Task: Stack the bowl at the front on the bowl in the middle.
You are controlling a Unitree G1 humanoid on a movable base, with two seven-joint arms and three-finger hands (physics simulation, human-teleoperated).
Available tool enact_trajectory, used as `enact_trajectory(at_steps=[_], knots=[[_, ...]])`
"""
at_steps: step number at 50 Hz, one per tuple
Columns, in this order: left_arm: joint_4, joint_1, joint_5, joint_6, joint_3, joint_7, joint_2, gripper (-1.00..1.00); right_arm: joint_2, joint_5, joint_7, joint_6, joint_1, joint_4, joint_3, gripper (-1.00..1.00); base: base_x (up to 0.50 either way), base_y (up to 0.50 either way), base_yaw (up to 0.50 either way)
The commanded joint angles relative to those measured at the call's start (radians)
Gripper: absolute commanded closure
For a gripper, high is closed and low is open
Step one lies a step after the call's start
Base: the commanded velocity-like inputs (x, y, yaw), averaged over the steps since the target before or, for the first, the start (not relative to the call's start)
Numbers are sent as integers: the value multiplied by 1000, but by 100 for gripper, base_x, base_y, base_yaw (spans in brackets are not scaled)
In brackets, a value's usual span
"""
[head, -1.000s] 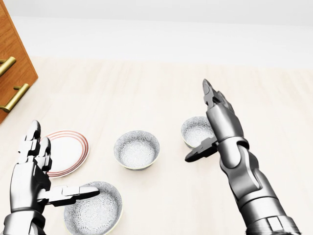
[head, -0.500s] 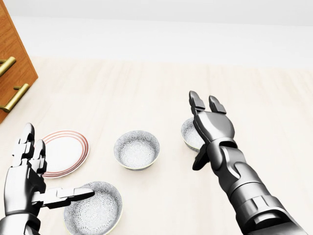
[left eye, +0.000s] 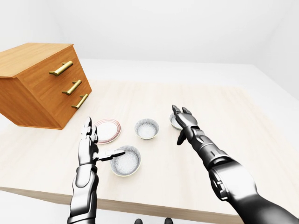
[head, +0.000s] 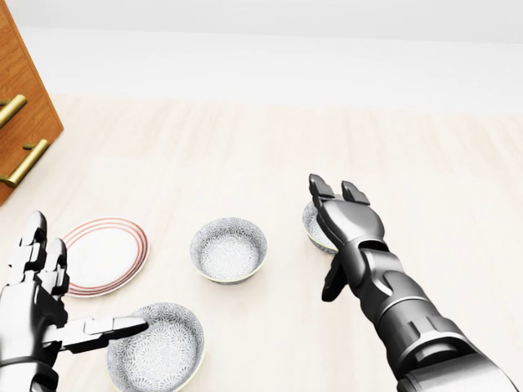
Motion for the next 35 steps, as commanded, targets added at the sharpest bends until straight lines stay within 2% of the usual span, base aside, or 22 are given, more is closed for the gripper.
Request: enact_trajectory(at_steps=[1,4,18,35], knots=[[30,-5,-12,-16,12,-6,7,-100,11,-1,41,0,-20,36,-8,-100,0,0,0],[24,0,-16,-16,15,-8,8,-100,10,-3,51,0,-24,39,-9,-100,0,0,0],[40,10,-37,-34,36,-23,15,-100,20,-31,102,85,-26,48,-8,-100,0,0,0],[61,27,-70,-40,71,-54,23,-100,44,-45,118,152,-13,59,-14,-100,0,0,0]])
